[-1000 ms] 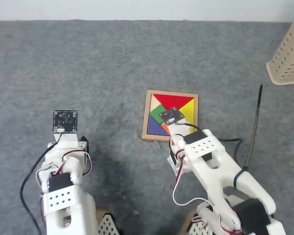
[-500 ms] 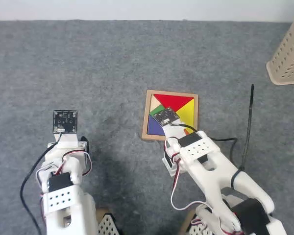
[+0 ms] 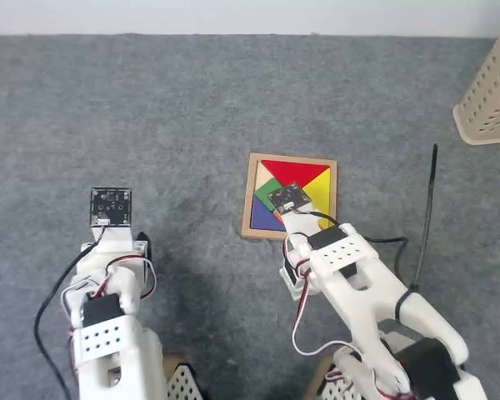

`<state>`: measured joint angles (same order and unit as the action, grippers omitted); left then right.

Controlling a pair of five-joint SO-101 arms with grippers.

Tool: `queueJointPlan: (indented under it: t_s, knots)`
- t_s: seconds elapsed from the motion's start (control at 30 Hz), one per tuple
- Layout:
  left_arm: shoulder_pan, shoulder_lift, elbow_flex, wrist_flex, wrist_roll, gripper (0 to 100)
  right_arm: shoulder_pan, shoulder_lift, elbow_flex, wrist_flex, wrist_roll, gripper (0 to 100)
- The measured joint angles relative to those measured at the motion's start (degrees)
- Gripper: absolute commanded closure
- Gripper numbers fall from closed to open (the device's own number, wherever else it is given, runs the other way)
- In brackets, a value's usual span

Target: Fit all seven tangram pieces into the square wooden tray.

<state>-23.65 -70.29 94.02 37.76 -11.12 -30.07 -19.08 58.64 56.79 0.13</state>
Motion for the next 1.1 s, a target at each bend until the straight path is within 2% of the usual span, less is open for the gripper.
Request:
queueJointPlan:
  t_s: [0.23, 0.4, 0.73, 0.97, 1.1]
  knots:
    - [0.0, 0.0, 0.0, 0.0, 0.0, 83, 0.2, 0.0, 0.0, 0.0, 0.0, 80.1]
    - [0.0, 0.0, 0.0, 0.0, 0.0, 83, 0.4, 0.0, 0.0, 0.0, 0.0, 87.9]
    - [0.0, 0.0, 0.0, 0.0, 0.0, 83, 1.1, 0.0, 0.0, -0.1, 0.0, 88.7]
    - [0.0, 0.0, 0.0, 0.0, 0.0, 83, 8.9, -0.1, -6.9, 4.9, 0.8, 88.7]
    - [0.1, 0.0, 0.0, 0.0, 0.0, 83, 9.3, 0.0, -13.8, 6.6, 0.9, 88.7]
